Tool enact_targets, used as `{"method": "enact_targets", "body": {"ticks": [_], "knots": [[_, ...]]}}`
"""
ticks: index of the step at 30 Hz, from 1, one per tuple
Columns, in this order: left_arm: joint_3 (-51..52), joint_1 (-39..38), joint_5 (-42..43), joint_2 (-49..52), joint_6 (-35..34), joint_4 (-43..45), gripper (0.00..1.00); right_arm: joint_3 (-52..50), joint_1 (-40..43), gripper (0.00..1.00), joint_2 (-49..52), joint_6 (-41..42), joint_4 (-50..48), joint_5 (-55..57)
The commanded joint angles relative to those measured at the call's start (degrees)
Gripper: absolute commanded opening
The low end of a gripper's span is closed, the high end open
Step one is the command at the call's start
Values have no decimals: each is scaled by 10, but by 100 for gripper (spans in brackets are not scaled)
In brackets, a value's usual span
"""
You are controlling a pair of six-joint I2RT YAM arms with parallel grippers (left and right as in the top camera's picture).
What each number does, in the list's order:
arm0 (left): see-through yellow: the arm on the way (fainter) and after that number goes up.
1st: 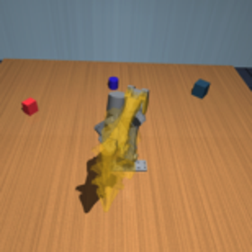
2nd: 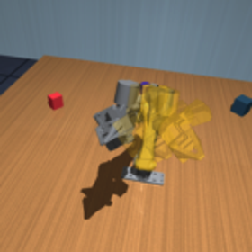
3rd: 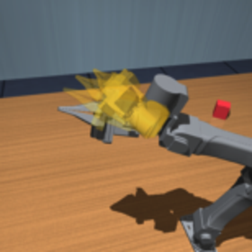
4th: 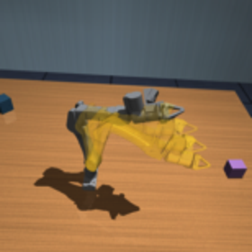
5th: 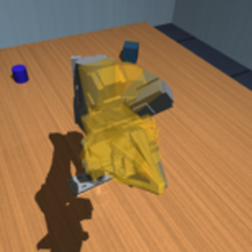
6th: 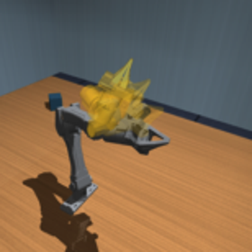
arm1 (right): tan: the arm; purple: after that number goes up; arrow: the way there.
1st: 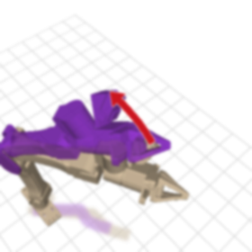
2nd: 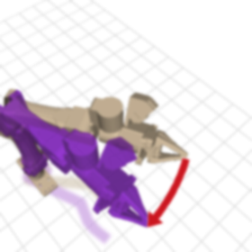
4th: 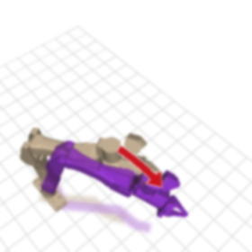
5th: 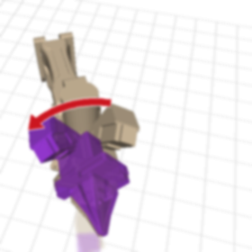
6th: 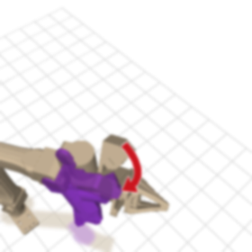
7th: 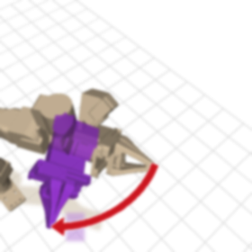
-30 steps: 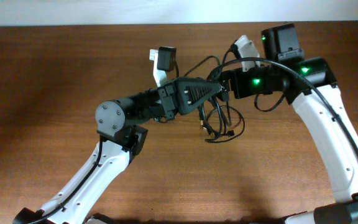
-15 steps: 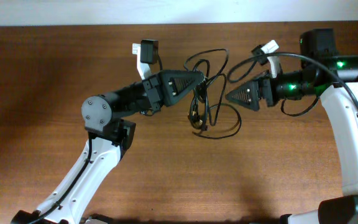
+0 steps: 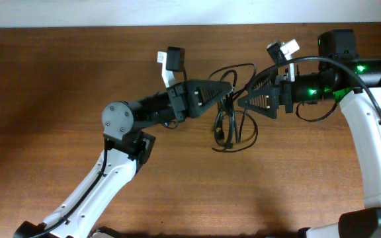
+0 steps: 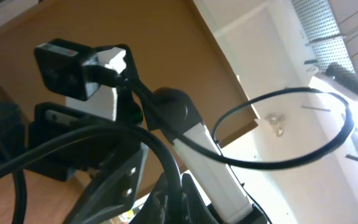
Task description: Untangle cables
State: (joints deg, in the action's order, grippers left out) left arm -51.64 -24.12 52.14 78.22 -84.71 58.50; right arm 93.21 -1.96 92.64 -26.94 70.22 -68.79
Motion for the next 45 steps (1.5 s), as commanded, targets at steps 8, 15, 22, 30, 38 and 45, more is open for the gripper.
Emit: {"method": "enact_targets", "body": {"ticks": [8,15,22,30,38,45], "knots": [[-8,-89,-143,-7,2,21,0,7,-6,99,0,50,-23,57],[-8,-105,-155,-7,1,26,0,7,-34,99,0,102,-43,149],[-8,-100,-149,-7,1,120,0,7,23,99,0,144,-38,234],[-8,-55,-130,-7,-3,117,0,7,138,99,0,140,4,233],[-8,42,-91,-7,-23,118,0,7,174,99,0,137,11,245],[-8,73,-74,-7,-40,89,0,7,174,99,0,137,18,243]]}}
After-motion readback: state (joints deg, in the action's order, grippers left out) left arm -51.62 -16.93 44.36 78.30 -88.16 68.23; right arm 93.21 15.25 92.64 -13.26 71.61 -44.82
